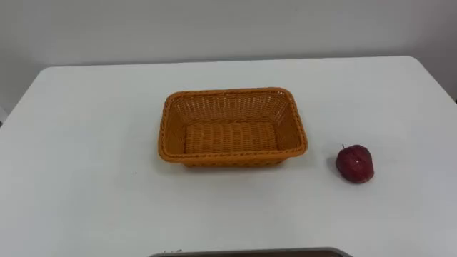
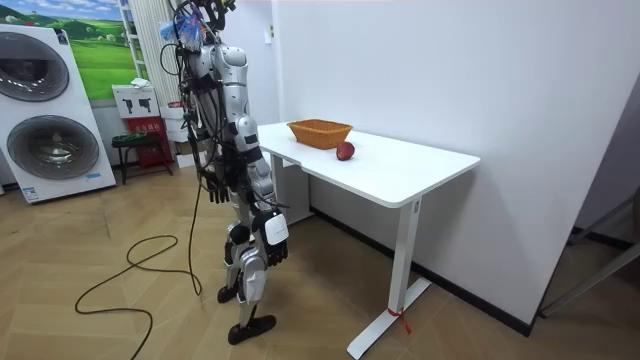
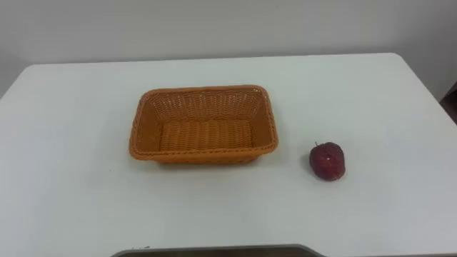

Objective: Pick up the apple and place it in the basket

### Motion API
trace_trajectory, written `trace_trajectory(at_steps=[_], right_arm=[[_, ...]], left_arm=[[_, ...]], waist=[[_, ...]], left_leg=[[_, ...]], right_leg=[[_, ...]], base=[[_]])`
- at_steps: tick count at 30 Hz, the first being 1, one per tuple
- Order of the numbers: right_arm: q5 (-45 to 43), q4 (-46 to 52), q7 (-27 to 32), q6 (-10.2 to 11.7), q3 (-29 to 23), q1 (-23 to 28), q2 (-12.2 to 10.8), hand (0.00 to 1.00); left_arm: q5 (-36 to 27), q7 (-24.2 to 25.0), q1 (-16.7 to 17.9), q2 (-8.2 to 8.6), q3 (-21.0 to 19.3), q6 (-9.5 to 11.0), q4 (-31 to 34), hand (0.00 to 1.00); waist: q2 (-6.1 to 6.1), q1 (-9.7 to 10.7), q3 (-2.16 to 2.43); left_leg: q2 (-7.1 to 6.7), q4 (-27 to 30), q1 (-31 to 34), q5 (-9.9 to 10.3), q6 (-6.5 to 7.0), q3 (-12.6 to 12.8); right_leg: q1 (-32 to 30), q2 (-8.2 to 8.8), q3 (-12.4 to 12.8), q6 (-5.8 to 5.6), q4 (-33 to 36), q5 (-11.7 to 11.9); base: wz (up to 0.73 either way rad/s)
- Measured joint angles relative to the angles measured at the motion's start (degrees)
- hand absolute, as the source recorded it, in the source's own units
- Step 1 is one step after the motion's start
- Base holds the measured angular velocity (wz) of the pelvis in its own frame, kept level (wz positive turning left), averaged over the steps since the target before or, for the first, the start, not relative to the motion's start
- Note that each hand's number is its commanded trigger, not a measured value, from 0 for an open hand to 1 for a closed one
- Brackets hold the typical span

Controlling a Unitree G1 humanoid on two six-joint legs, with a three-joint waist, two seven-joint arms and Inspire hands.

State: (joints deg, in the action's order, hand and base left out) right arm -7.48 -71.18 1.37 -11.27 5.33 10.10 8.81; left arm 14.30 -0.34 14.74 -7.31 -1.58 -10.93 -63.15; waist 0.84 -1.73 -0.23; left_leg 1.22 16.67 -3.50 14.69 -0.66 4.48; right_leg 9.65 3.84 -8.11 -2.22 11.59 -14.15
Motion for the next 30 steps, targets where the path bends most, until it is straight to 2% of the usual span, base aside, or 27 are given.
trace_trajectory(at_steps=[7,10,13,15,16,18,19,21,22,27,30], right_arm=[[4.3,-0.4,1.7,0.4,0.0,-0.4,-0.1,0.0],[12.4,-0.4,4.4,0.0,-0.5,0.1,-0.1,0.0],[24.0,0.0,8.3,0.0,-4.6,1.3,-0.1,0.0],[38.6,3.0,11.8,1.8,-11.4,1.3,-0.1,0.0],[42.1,4.0,12.5,2.4,-12.8,1.3,-0.1,0.0],[54.8,6.5,15.6,4.9,-19.8,0.2,-0.1,0.0],[57.9,7.5,16.7,5.6,-21.5,0.1,-0.1,0.0],[67.9,12.5,21.3,9.0,-26.1,0.1,-0.1,0.0],[71.0,14.5,23.6,10.6,-28.0,0.1,-0.1,0.0],[73.1,22.9,32.7,14.7,-31.4,-0.1,0.1,0.0],[70.7,29.8,39.4,15.9,-33.2,-0.1,0.3,0.0]], left_arm=[[-0.1,-0.2,-0.2,0.01,0.1,0.5,-1.2,0.0],[-1.3,-0.6,-0.2,0.01,0.0,0.6,-1.2,0.0],[-1.2,-0.9,0.0,-0.02,-0.4,1.4,-1.2,0.0],[-1.4,-1.6,0.7,-0.03,-0.7,1.9,-1.2,0.0],[-1.5,-1.8,0.8,-0.02,-1.1,2.2,-1.2,0.0],[-2.5,-2.1,1.4,-0.13,-5.0,4.1,-1.0,0.0],[-2.7,-2.4,1.6,-0.26,-5.6,4.7,-1.0,0.0],[-4.2,-4.1,2.0,-1.0,-7.4,6.3,-1.0,0.0],[-4.7,-4.5,2.2,-1.37,-8.4,6.8,-0.9,0.0],[-4.5,-5.8,2.6,-2.15,-9.5,7.9,0.4,0.0],[-4.6,-6.6,3.2,-2.24,-9.7,8.9,1.1,0.0]], waist=[[0.04,0.2,0.0],[0.19,0.2,-0.03],[0.33,0.4,-0.3],[0.69,1.9,-0.61],[0.73,2.3,-0.63],[1.11,4.0,-0.62],[1.22,4.3,-0.6],[1.61,4.9,-0.56],[1.81,4.9,-0.4],[1.96,5.0,0.11],[1.77,5.0,0.17]], left_leg=[[-0.01,0.2,0.3,0.0,0.01,0.0],[-0.01,0.3,0.4,0.0,0.01,0.0],[-0.01,0.0,0.1,0.0,0.01,0.2],[-0.02,0.0,0.0,0.0,0.01,0.3],[-0.03,0.0,0.0,0.0,0.01,0.3],[-0.06,0.0,-0.2,0.0,0.0,0.3],[-0.06,0.0,-0.2,0.0,0.01,0.3],[-0.07,0.0,-0.2,0.0,0.0,0.3],[-0.08,0.0,0.0,0.0,0.0,0.3],[-0.06,0.0,0.3,0.0,0.0,0.5],[-0.07,-0.2,0.5,0.0,0.01,0.5]], right_leg=[[-0.3,0.0,0.1,0.0,0.0,0.0],[-0.2,0.04,0.1,0.0,0.0,0.0],[-0.2,0.03,0.4,-0.01,-0.1,0.0],[-0.1,0.01,0.4,-0.01,-0.1,0.0],[0.0,0.02,0.3,-0.01,-0.2,0.0],[0.3,-0.02,0.2,-0.02,-1.0,0.0],[0.3,-0.02,0.2,-0.02,-1.0,0.0],[0.2,-0.04,0.2,-0.01,-1.0,0.0],[0.3,-0.04,0.2,-0.01,-1.0,0.0],[-0.1,-0.04,0.4,-0.01,-0.9,0.0],[-0.3,-0.02,0.2,-0.02,-0.7,0.0]], base=[[0.0],[0.0],[-0.04],[-0.02],[0.04],[0.02],[0.0],[0.0],[0.0],[0.0],[0.0]])
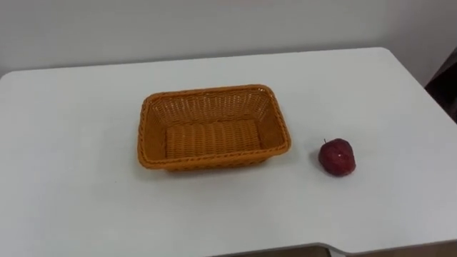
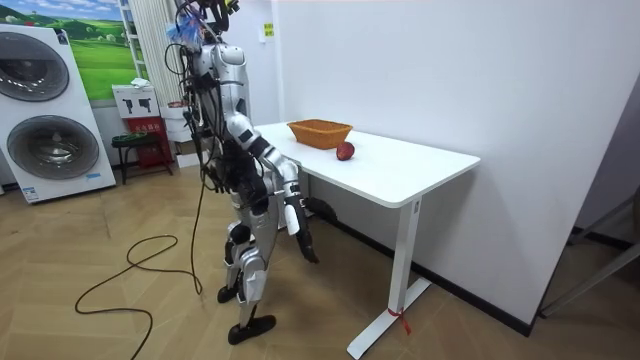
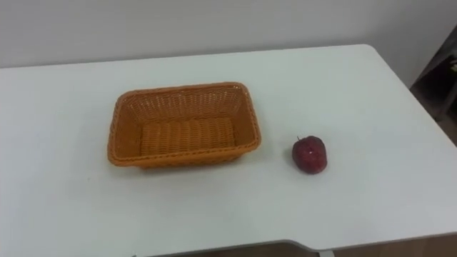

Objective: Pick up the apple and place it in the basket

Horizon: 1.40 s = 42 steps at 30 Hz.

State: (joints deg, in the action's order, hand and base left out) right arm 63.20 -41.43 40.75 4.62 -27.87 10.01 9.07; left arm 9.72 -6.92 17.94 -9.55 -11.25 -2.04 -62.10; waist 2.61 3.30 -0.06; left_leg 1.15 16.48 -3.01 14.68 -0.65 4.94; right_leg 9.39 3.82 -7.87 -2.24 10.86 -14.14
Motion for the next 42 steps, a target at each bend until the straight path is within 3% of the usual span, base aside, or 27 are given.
trace_trajectory(at_steps=[4,7,9,11,14,20,27,30,36,42], right_arm=[[-9.4,9.9,9.6,2.0,-0.6,-0.1,0.2,0.0],[-18.0,18.1,16.5,4.6,-0.2,-0.2,0.7,0.0],[-32.5,22.1,20.9,6.4,0.9,-0.6,0.7,0.0],[-40.7,25.8,22.8,7.9,1.7,-0.5,0.8,0.0],[-53.7,31.9,24.4,8.2,5.5,0.0,1.0,0.0],[-65.8,36.5,19.4,8.5,14.1,0.1,2.1,0.0],[-66.0,36.5,7.1,8.6,23.2,0.1,2.5,0.0],[-66.0,36.5,3.3,8.5,26.2,0.1,2.5,0.0],[-67.0,36.1,-2.1,8.5,29.3,0.2,2.5,0.0],[-68.4,34.9,-4.5,7.8,30.1,1.3,2.4,0.0]], left_arm=[[0.9,-1.1,0.6,0.04,0.3,0.1,-0.1,0.0],[1.2,-1.4,0.6,0.0,0.3,0.1,-0.1,0.0],[2.4,-1.4,0.6,-0.02,0.9,0.5,-0.5,0.0],[3.0,-1.4,0.6,-0.02,1.4,0.9,-0.6,0.0],[4.3,-1.5,0.6,0.0,2.3,1.1,-0.7,0.0],[5.0,-1.4,0.4,-0.01,4.5,2.3,-0.7,0.0],[5.0,-1.0,-0.5,-0.22,6.1,2.6,-0.3,0.0],[5.0,-0.4,-1.4,-0.31,7.3,2.6,-0.2,0.0],[5.0,0.9,-2.1,-0.34,7.6,2.6,-0.2,0.0],[5.0,1.4,-1.9,-0.33,7.6,2.0,-0.2,0.0]], waist=[[-0.09,-0.2,-0.03],[-0.14,-0.8,-0.1],[-0.29,-1.1,-0.04],[-0.44,-1.6,0.05],[-0.81,-2.4,0.23],[-0.29,-5.1,0.15],[0.57,-5.3,-0.45],[0.17,-5.4,-0.46],[-0.77,-5.3,-0.49],[-0.97,-5.3,-0.39]], left_leg=[[0.0,-0.2,0.1,0.0,0.01,0.1],[-0.01,-0.2,0.6,0.0,0.01,0.0],[-0.09,0.0,1.4,-0.1,0.05,-0.4],[-0.1,0.1,1.6,-0.1,0.08,-0.4],[-0.09,-0.3,1.8,-0.3,0.05,-0.2],[0.0,-1.3,0.8,-0.4,0.0,0.3],[-0.01,-1.8,1.0,-0.6,-0.19,-0.3],[-0.03,-1.8,0.9,-0.6,-0.18,-0.4],[-0.03,-2.0,0.8,-0.6,-0.18,-0.4],[-0.03,-2.9,0.1,-0.7,-0.2,-0.4]], right_leg=[[-0.4,-0.01,0.1,0.0,0.3,0.0],[-0.8,0.0,-0.1,-0.01,0.2,0.0],[-1.2,-0.01,-0.3,-0.03,0.0,0.1],[-1.7,-0.01,-0.2,-0.08,0.0,0.1],[-2.6,-0.01,-0.1,-0.09,0.6,0.2],[-2.5,0.0,-0.2,-0.1,0.7,0.2],[-2.0,0.03,-2.1,0.01,-0.3,0.3],[-2.0,0.04,-2.1,-0.03,-0.3,0.4],[-1.9,0.03,-2.2,-0.03,-0.3,0.4],[-1.6,0.05,-3.3,-0.04,-0.4,0.4]], base=[[0.0],[0.0],[0.06],[0.02],[-0.03],[-0.05],[0.04],[0.0],[0.0],[0.0]])
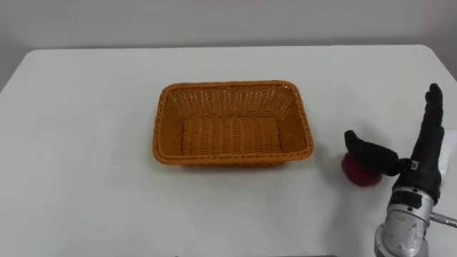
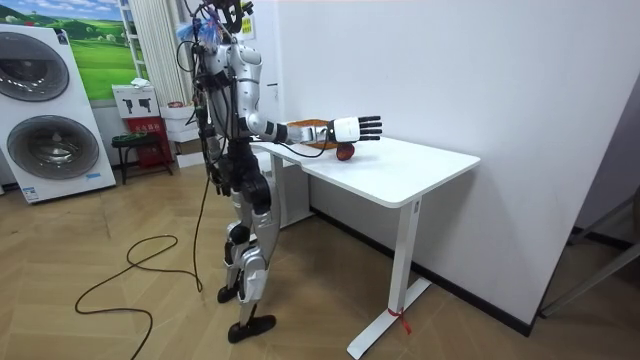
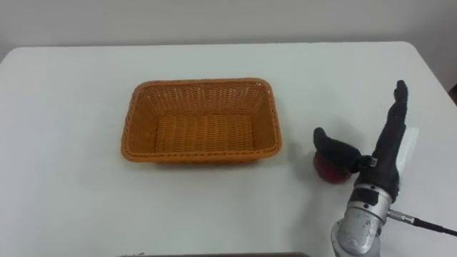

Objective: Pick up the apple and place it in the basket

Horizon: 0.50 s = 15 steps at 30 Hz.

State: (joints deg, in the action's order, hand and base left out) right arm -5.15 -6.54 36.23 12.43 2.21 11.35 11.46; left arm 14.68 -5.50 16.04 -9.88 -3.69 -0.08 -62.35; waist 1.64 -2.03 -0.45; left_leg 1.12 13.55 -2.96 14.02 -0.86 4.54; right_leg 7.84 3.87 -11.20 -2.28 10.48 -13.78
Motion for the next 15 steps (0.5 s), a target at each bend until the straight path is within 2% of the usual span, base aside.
trace_trajectory(at_steps=[4,7,11,15], right_arm=[[-0.9,-1.0,-0.9,0.0,0.2,0.2,0.0,0.0],[-2.0,-3.9,-2.6,-0.2,0.8,0.8,0.0,0.0],[-2.0,-4.1,-4.8,-1.0,1.5,1.5,0.0,0.0],[-2.0,-6.2,-7.4,-1.7,2.2,2.5,0.0,0.0]], left_arm=[[0.0,0.2,0.0,0.0,0.1,-0.1,0.0,0.0],[-0.1,0.7,0.0,0.04,0.6,-0.1,-0.2,0.0],[-0.3,0.8,0.1,0.02,0.6,-0.3,-0.8,0.0],[-0.3,0.8,0.1,0.0,0.6,-0.3,-0.6,0.0]], waist=[[0.07,0.1,0.13],[0.26,0.1,0.53],[0.34,-0.1,0.54],[0.95,-0.1,0.64]], left_leg=[[0.0,-0.1,-0.3,0.0,0.0,-0.2],[0.0,-0.6,-0.9,0.0,0.0,-0.3],[0.0,-1.3,-1.9,0.0,-0.01,-0.1],[-0.07,-1.9,-2.0,0.0,-0.04,0.0]], right_leg=[[0.3,-0.01,0.0,0.0,0.0,0.0],[0.6,-0.03,0.1,0.0,0.0,0.0],[1.2,-0.03,0.2,0.0,-0.1,0.0],[1.3,-0.03,0.5,-0.01,-0.8,0.0]], base=[[0.01],[0.01],[-0.02],[-0.01]])
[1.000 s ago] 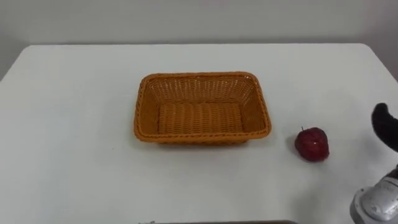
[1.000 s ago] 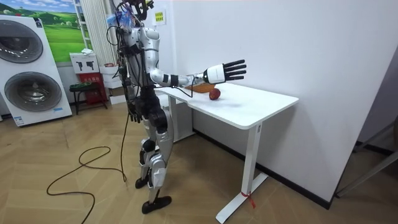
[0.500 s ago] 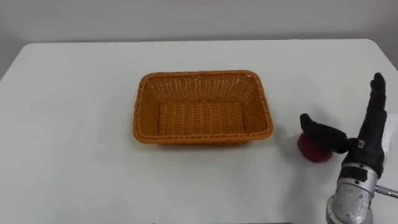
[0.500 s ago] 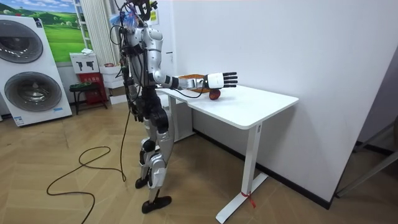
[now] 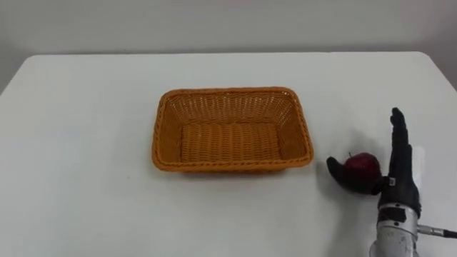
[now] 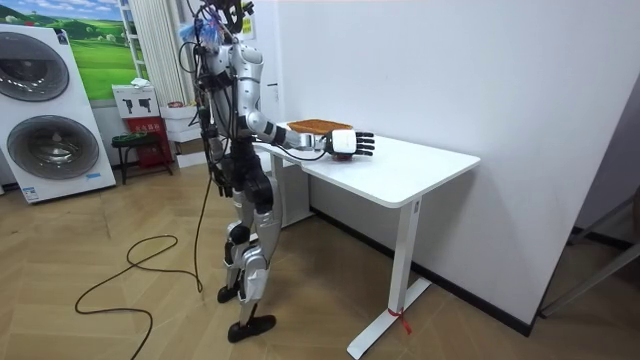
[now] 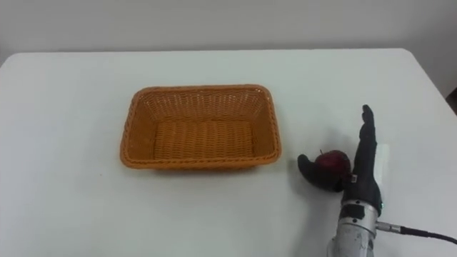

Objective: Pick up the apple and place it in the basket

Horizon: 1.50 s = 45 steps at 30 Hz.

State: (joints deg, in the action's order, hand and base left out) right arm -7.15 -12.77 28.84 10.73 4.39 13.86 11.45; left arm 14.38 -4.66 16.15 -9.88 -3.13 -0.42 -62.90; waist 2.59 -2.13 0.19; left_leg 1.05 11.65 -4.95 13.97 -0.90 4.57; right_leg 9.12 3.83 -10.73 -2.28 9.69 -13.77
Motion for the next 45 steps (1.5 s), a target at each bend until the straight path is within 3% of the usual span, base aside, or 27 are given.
trace_trajectory(at_steps=[7,8,9,10,17,24,27,34,37,39,41,45], right_arm=[[0.5,-2.9,-1.6,0.7,-0.1,0.8,0.0,0.0],[1.1,-4.1,-1.7,1.6,0.0,0.9,-0.1,0.31],[1.2,-4.7,-1.7,2.2,0.0,0.8,-0.2,0.48],[1.2,-5.0,-1.7,2.3,0.0,0.8,-0.3,0.98],[-0.6,-9.4,0.6,3.8,-2.3,-1.1,-0.2,1.0],[-0.7,-12.4,4.3,4.3,-3.6,-2.2,0.1,1.0],[-0.7,-12.4,5.2,4.2,-3.9,-2.3,0.0,1.0],[-1.0,-11.8,6.8,4.1,-3.9,-2.7,-0.1,1.0],[-0.9,-9.0,7.0,2.6,-3.8,-2.4,-0.1,1.0],[-0.8,-6.8,7.1,1.6,-3.2,-2.3,-0.2,1.0],[-0.3,-3.7,7.1,1.4,-3.1,-1.5,-0.4,1.0],[0.1,4.8,8.5,1.9,-3.1,-0.4,-0.4,1.0]], left_arm=[[-0.1,0.5,0.3,-0.34,0.0,-0.5,0.1,0.0],[-0.1,0.5,0.3,-0.31,0.0,-0.5,0.1,0.0],[-0.1,0.5,0.4,-0.24,0.0,-0.5,0.0,0.0],[-0.1,0.5,0.4,-0.24,0.0,-0.5,0.0,0.0],[0.0,0.4,0.4,-0.26,0.0,-0.6,0.3,0.0],[0.2,0.1,0.6,-0.26,0.0,-0.9,0.6,0.0],[0.0,-0.2,0.6,-0.26,0.0,-0.9,0.7,0.0],[-0.1,-0.2,0.2,-0.27,0.0,-0.8,0.6,0.0],[-0.2,-0.1,-0.1,-0.27,0.1,-0.8,0.4,0.0],[-0.2,0.2,-0.5,-0.28,0.1,-0.8,0.3,0.0],[-0.2,0.4,-1.0,-0.19,0.1,-0.7,-0.5,0.0],[-0.2,0.3,-1.0,-0.22,0.2,-0.5,-1.5,0.0]], waist=[[0.55,0.3,-0.29],[0.71,0.3,-0.3],[0.77,0.3,-0.33],[0.78,0.3,-0.33],[0.58,0.6,-0.21],[-0.35,0.5,0.61],[-0.39,0.4,0.64],[-0.21,0.3,0.49],[-0.33,0.2,-0.08],[-0.4,0.2,-0.8],[-0.61,0.2,-1.06],[-1.4,0.2,-0.74]], left_leg=[[0.01,-0.8,-1.7,0.0,-0.01,0.0],[0.0,-0.8,-1.8,0.0,-0.01,0.0],[-0.02,-0.8,-2.0,0.0,-0.01,0.0],[-0.04,-0.8,-2.1,0.0,0.0,0.0],[-0.05,-0.2,-1.4,0.0,0.0,0.0],[-0.04,0.1,-1.7,0.0,0.0,-0.1],[-0.04,0.1,-1.8,0.0,0.0,-0.1],[-0.04,0.0,-1.8,0.0,0.0,0.0],[-0.04,0.0,-1.8,0.0,0.0,0.1],[-0.04,0.0,-1.6,0.0,0.0,0.1],[-0.05,0.0,-1.5,0.0,0.0,0.2],[-0.05,0.0,-0.7,0.0,0.01,0.0]], right_leg=[[1.3,-0.08,0.6,0.0,-0.1,0.0],[1.5,-0.08,0.8,-0.03,-0.1,0.0],[1.7,-0.08,1.1,-0.12,-0.1,0.1],[1.8,-0.08,1.2,-0.13,-0.2,0.1],[1.8,-0.01,0.3,-0.19,-0.2,0.2],[2.0,-0.01,0.3,-0.19,-0.1,0.2],[2.1,-0.02,0.4,-0.19,-0.1,0.2],[2.0,-0.04,0.6,-0.19,-0.2,0.2],[1.9,-0.05,0.6,-0.19,-0.2,0.2],[1.8,-0.05,0.6,-0.19,-0.2,0.2],[1.6,-0.03,0.5,-0.19,-0.2,0.2],[0.7,-0.04,0.3,-0.19,-0.1,0.2]], base=[[-0.01],[0.0],[0.0],[0.0],[0.01],[0.0],[0.0],[0.0],[0.0],[0.0],[0.0],[0.01]])
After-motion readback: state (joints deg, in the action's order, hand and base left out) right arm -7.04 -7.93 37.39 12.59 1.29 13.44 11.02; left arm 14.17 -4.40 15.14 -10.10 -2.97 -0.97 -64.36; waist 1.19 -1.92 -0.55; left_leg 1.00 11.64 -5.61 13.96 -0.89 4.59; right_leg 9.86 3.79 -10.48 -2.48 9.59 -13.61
